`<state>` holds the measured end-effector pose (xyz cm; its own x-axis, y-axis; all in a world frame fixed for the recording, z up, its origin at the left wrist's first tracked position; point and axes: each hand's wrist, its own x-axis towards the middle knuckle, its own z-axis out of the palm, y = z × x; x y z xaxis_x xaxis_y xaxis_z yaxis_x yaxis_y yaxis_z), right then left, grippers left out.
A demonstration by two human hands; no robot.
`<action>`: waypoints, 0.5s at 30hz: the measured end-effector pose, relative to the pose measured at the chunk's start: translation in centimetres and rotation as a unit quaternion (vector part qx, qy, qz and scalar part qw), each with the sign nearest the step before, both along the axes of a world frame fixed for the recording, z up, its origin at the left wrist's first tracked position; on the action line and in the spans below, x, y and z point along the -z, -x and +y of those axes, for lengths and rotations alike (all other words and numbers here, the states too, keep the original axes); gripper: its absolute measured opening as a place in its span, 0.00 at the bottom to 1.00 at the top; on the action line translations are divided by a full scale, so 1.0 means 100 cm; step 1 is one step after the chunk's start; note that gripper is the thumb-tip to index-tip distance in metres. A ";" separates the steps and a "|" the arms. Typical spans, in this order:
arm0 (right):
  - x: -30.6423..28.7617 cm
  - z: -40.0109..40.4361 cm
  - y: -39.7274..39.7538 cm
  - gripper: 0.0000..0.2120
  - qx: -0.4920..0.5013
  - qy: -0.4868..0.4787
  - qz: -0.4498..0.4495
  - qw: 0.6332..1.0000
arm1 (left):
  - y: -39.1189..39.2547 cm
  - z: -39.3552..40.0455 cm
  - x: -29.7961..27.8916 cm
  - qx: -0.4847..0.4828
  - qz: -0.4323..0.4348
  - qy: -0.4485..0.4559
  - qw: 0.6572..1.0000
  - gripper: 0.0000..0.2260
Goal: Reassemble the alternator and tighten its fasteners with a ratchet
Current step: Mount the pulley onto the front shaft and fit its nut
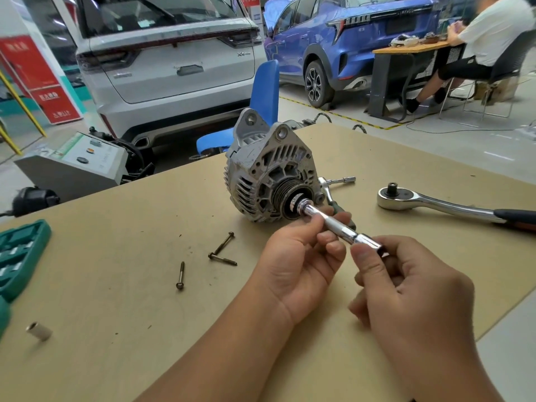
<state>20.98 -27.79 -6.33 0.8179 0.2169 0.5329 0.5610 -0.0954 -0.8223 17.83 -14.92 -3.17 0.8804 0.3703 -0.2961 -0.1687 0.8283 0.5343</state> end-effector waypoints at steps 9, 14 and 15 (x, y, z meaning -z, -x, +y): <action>-0.002 -0.001 0.002 0.12 -0.004 0.039 -0.004 0.999 | -0.002 -0.008 0.001 -0.019 0.035 -0.060 0.997 0.12; -0.004 -0.002 0.001 0.16 -0.009 0.054 -0.005 0.998 | 0.001 -0.010 0.004 -0.023 0.003 -0.032 0.999 0.06; -0.005 -0.001 0.001 0.12 -0.013 0.047 -0.008 0.999 | 0.000 -0.011 0.006 -0.034 0.009 -0.051 0.998 0.06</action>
